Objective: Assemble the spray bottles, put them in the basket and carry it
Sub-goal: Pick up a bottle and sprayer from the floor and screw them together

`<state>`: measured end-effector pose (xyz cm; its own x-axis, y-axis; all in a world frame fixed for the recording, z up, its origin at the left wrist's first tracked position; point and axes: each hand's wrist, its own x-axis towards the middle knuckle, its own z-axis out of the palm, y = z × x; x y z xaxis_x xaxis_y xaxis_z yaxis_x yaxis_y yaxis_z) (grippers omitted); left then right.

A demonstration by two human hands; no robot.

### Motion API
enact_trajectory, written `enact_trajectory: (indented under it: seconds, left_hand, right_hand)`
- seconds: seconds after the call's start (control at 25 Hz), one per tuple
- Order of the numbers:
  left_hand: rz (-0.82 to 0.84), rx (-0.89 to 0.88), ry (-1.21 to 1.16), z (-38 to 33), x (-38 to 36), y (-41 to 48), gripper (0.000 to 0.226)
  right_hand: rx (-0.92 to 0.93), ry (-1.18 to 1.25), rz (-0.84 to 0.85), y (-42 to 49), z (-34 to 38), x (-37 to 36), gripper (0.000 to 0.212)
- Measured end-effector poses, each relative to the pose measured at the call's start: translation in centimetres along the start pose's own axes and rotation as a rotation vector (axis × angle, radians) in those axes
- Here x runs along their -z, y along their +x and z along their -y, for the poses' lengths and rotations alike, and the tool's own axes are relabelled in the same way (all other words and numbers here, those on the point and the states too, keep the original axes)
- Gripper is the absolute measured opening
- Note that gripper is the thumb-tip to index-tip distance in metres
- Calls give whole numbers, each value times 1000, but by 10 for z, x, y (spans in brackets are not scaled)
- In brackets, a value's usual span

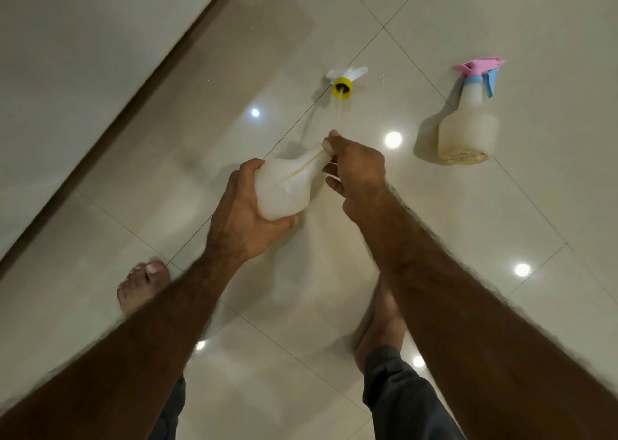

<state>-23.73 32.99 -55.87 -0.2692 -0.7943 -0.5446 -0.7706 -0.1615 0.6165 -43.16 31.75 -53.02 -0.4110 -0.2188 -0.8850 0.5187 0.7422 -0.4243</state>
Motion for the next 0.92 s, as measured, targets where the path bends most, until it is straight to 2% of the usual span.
enact_trajectory:
  seconds: [0.08, 0.16, 0.2, 0.28, 0.36, 0.44, 0.52, 0.6, 0.72, 0.84, 0.92]
  left_hand:
    - [24, 32, 46, 5, 0, 1, 100]
    - [40, 64, 63, 10, -1, 4, 101]
    - [40, 79, 62, 11, -2, 5, 101]
    - [38, 97, 64, 13, -4, 7, 101]
    - [46, 116, 62, 13, -4, 8, 103]
    - [46, 136, 40, 13, -6, 9, 105]
    - [40, 141, 20, 14, -8, 12, 105]
    - [40, 145, 11, 14, -9, 13, 104]
    - [37, 148, 4, 14, -8, 15, 106]
    - [35, 165, -7, 12, -9, 15, 111]
    - [35, 162, -22, 6, -10, 15, 113]
  right_hand:
    - [-20, -105, 9, 6, -3, 5, 32]
    - [80, -271, -77, 17, -2, 15, 48]
    - [210, -413, -172, 25, 1, 22, 50]
    - [578, -720, -358, 42, 20, 33, 38]
    - [801, -839, -347, 64, 54, 30, 41]
    - [749, -929, -234, 91, 88, 11, 56]
    - [523, -998, -103, 108, 111, -16, 62]
    - [304, -857, 42, 116, 116, -33, 44]
    - [127, -661, 135, 115, 110, -34, 26]
    - [88, -477, 158, 101, 99, -18, 38]
    - [143, -401, 143, 86, 89, -3, 30]
